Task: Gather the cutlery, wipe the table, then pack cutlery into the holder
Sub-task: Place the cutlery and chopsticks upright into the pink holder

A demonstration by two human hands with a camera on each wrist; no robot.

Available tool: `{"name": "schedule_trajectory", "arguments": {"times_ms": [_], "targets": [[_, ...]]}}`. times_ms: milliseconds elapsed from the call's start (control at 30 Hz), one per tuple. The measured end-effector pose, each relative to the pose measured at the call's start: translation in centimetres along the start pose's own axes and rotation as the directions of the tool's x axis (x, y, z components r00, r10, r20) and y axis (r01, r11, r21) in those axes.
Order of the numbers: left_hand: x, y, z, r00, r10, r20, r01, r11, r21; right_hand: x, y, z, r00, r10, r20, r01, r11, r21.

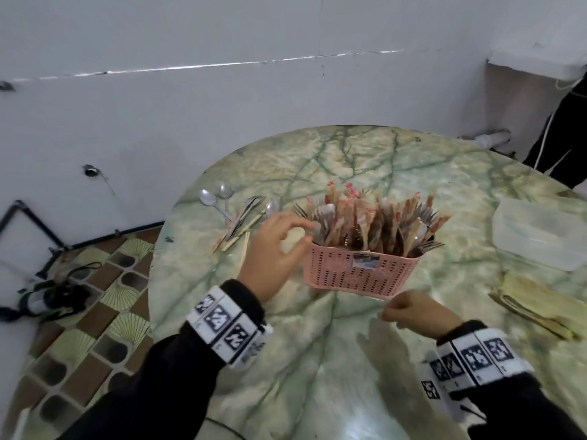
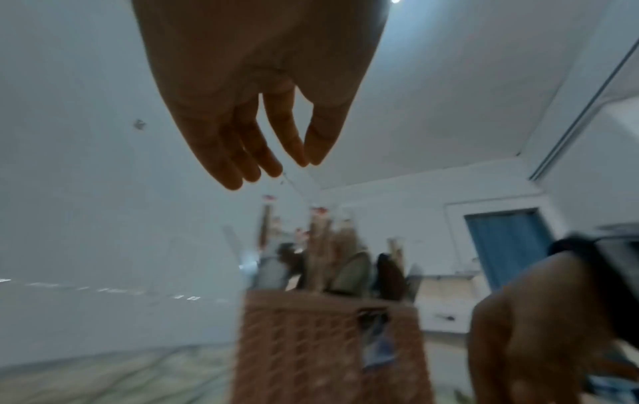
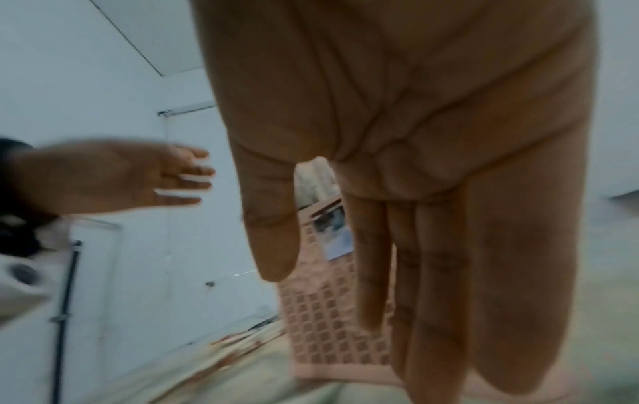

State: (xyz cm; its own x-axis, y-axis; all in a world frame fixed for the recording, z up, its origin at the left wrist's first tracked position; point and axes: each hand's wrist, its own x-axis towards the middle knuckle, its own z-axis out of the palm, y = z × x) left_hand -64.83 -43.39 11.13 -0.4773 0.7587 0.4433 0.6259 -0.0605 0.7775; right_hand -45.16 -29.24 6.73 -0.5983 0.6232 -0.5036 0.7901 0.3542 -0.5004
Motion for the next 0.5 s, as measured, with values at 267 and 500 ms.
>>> {"name": "schedule_trajectory", "arguments": {"times_ms": [267,500], "targets": [[1.4,-12.2,-7.5,0.868,-0.496,0.021,0.476,0.844,0.248,4.7,-10.4,7.1,0.991,-0.122,-0.06,0.133,0.962,0.237],[7.1,-19.6,-10.1,0.659,-0.751,0.049,0.666,0.612,0.426,13.4,-19.8,10.1,0.986,0.11,-0.124,-0.078,0.968,0.24]]}}
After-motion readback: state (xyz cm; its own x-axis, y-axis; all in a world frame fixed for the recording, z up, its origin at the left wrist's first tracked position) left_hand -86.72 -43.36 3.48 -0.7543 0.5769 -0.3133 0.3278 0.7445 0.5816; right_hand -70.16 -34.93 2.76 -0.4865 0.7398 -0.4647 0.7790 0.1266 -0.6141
